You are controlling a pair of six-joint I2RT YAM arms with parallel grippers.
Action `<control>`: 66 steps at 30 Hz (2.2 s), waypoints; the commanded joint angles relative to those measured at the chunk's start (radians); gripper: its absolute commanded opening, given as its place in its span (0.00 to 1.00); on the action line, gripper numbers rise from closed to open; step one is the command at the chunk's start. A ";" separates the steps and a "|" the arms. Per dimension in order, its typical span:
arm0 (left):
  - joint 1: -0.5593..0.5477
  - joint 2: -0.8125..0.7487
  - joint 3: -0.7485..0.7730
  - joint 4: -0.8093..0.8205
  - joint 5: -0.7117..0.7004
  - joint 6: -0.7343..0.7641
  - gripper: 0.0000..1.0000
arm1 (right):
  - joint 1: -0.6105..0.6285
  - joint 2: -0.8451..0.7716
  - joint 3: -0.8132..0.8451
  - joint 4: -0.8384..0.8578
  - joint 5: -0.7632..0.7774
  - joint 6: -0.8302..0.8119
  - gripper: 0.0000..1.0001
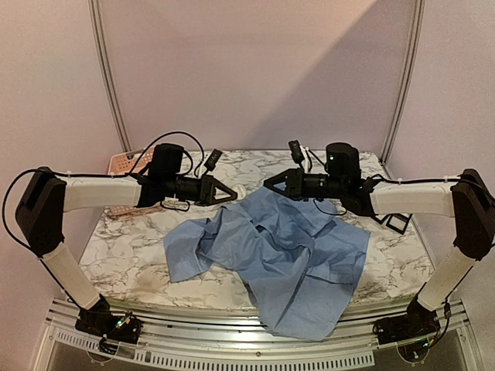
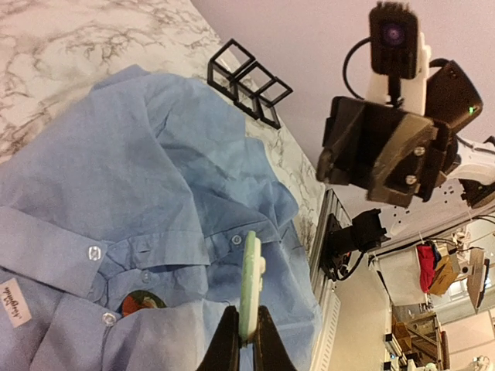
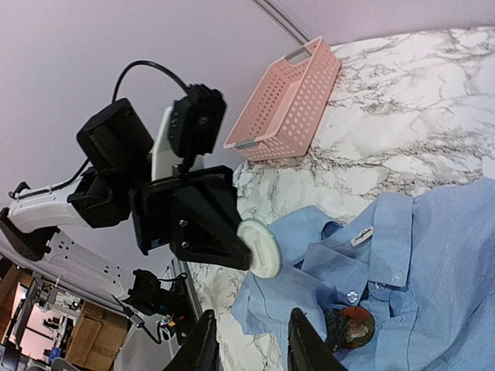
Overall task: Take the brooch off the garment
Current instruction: Pass from the left arm to the right
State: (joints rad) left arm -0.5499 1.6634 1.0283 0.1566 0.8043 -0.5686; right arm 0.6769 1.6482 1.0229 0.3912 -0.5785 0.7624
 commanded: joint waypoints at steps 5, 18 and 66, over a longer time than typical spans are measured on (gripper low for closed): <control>0.005 0.016 0.007 -0.034 -0.006 0.017 0.00 | 0.007 -0.069 -0.020 0.021 -0.038 -0.067 0.37; -0.028 -0.028 -0.008 0.075 0.111 0.014 0.00 | -0.003 -0.017 0.015 0.024 -0.149 -0.088 0.50; -0.084 -0.036 -0.002 0.085 0.171 0.038 0.00 | 0.024 0.097 0.110 0.024 -0.342 -0.080 0.09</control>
State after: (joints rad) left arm -0.6205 1.6421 1.0248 0.2649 0.9829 -0.5568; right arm 0.6918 1.7233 1.1061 0.4015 -0.9047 0.6792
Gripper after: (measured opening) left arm 0.059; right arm 0.113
